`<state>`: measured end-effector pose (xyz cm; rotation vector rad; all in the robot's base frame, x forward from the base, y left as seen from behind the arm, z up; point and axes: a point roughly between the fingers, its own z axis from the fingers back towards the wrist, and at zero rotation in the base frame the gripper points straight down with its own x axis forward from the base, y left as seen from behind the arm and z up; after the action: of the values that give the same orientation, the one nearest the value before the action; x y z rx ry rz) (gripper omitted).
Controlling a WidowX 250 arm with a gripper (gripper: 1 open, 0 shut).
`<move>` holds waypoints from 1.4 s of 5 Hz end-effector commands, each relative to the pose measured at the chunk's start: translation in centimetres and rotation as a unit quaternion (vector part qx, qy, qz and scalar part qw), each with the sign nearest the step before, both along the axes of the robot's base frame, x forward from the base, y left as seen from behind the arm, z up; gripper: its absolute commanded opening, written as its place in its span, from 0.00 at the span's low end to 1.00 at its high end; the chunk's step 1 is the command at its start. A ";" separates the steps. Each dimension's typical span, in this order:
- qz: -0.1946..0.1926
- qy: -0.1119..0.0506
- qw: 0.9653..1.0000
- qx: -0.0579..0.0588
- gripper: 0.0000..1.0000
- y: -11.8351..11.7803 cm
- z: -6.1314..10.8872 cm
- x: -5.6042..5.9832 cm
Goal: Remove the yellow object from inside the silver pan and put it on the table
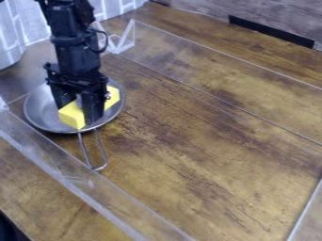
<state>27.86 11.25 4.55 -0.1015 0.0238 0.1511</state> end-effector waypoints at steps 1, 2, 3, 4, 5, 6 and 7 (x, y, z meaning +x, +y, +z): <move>-0.012 -0.030 0.999 0.016 0.00 -0.6 2.2 0.5; -0.017 -0.029 0.999 0.018 0.00 -1.0 2.1 0.6; -0.024 -0.029 0.999 0.020 0.00 -1.7 2.2 0.7; -0.039 -0.028 0.999 0.021 0.00 -2.9 2.2 0.7; -0.052 -0.028 0.998 0.025 0.00 -3.9 2.4 1.0; -0.064 -0.029 0.997 0.029 0.00 -4.5 2.4 1.2; -0.069 -0.027 0.997 0.031 0.00 -4.5 2.0 1.3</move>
<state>28.56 6.81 4.85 -0.0597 0.0331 0.0240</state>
